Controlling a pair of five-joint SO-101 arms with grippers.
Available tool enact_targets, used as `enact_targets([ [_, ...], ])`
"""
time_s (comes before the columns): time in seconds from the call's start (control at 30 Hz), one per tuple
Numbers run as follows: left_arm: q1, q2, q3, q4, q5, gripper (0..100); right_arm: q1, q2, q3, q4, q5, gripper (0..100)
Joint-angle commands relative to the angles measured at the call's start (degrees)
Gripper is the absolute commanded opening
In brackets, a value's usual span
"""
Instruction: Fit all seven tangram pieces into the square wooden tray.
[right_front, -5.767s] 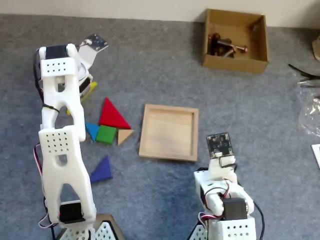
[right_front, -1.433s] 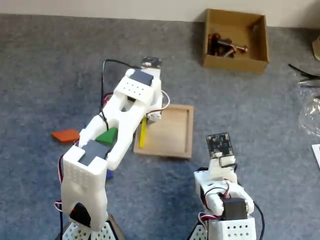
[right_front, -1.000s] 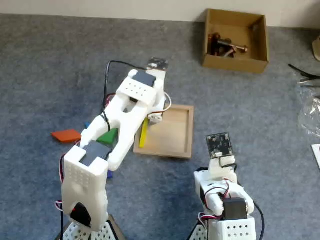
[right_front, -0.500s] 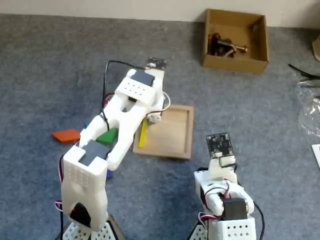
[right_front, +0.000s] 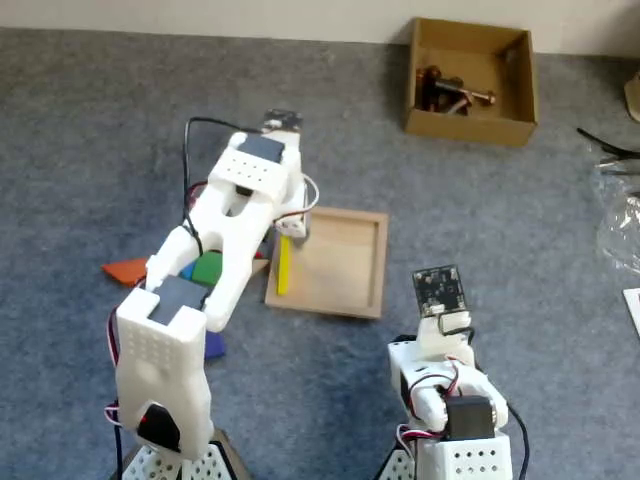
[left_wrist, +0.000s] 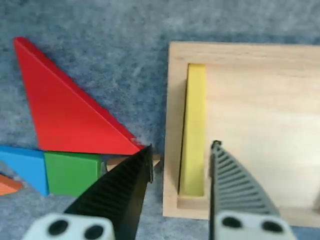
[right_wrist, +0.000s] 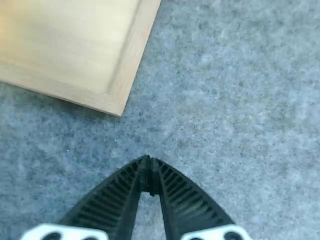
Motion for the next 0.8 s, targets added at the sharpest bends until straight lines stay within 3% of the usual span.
enact_targets([
  [0.0,-0.4,-3.21,-0.57,0.44,0.26,21,-0.57,-0.48,6.73,-1.01,-0.44,0.5],
  [0.47,0.31,-3.3,-0.57,0.62,0.26,25,-0.57,-0.48,6.73,-1.01,-0.44,0.5],
  [0.77,6.11,-3.38,-0.66,0.62,0.18,25,-0.57,-0.48,6.73,-1.01,-0.44,0.5],
])
